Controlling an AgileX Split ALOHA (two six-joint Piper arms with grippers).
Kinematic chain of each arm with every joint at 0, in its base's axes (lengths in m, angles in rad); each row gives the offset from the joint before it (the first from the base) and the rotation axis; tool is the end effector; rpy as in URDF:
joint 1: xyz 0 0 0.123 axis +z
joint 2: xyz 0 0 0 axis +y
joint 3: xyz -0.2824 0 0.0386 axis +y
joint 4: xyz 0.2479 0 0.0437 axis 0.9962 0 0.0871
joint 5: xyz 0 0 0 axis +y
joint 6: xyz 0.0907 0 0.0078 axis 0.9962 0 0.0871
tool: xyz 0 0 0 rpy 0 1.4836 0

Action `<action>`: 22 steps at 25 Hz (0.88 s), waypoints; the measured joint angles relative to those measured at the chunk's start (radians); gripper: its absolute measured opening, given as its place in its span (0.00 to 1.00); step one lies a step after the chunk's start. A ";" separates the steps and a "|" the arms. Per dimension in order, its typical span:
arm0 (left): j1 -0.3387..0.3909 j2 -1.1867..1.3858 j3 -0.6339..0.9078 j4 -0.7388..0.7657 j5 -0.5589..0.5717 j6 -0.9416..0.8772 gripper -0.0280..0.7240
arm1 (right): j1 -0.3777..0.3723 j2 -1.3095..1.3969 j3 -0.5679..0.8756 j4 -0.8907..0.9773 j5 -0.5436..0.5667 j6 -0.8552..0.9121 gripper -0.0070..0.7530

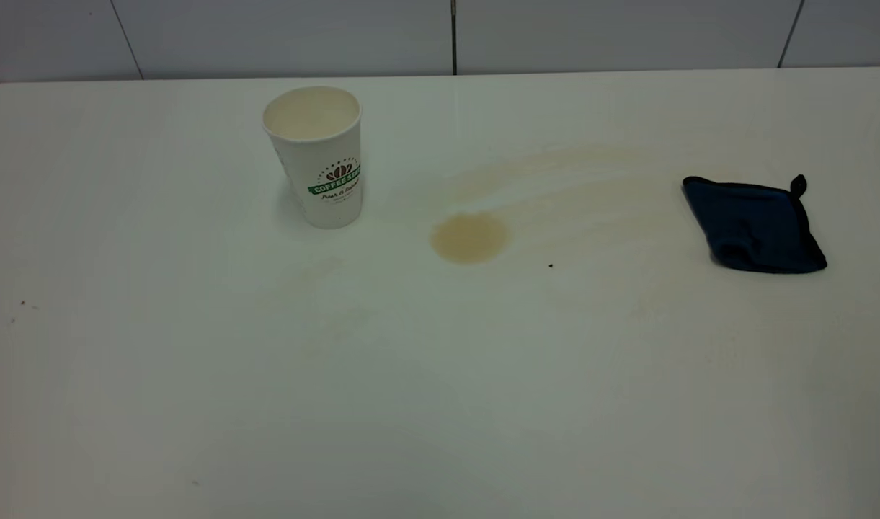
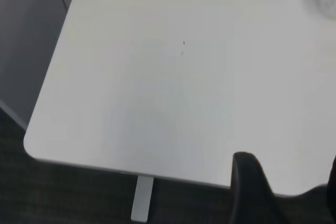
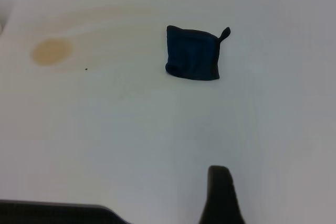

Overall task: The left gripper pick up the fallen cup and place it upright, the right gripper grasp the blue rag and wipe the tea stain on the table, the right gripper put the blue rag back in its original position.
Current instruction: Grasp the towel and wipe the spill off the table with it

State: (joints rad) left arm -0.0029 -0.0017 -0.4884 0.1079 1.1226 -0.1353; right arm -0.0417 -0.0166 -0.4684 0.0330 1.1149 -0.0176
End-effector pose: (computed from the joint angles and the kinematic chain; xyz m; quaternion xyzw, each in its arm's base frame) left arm -0.0068 0.0089 0.2694 -0.0610 0.8680 0.0199 0.4924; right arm -0.0061 0.0030 0.2641 0.0095 0.8706 0.0019 0.4919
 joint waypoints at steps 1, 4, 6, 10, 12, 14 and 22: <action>0.000 -0.011 0.000 0.000 0.001 0.002 0.55 | 0.000 0.000 0.000 0.000 0.000 0.000 0.78; 0.000 -0.016 0.000 -0.001 0.002 0.003 0.55 | 0.000 0.000 0.000 0.000 0.000 0.000 0.78; 0.000 -0.016 0.000 -0.001 0.002 0.003 0.55 | 0.000 0.000 0.000 0.000 0.000 0.000 0.78; 0.000 -0.016 0.000 -0.001 0.002 0.003 0.55 | 0.000 0.000 0.000 0.000 0.000 0.000 0.78; 0.000 -0.016 0.000 -0.001 0.002 0.003 0.55 | 0.000 0.000 0.000 0.000 0.000 0.000 0.78; 0.000 -0.016 0.000 0.000 0.002 0.003 0.55 | 0.000 0.000 0.000 0.000 0.000 0.000 0.78; 0.000 -0.016 0.000 0.000 0.004 0.003 0.55 | 0.000 0.000 0.000 0.000 0.000 0.000 0.78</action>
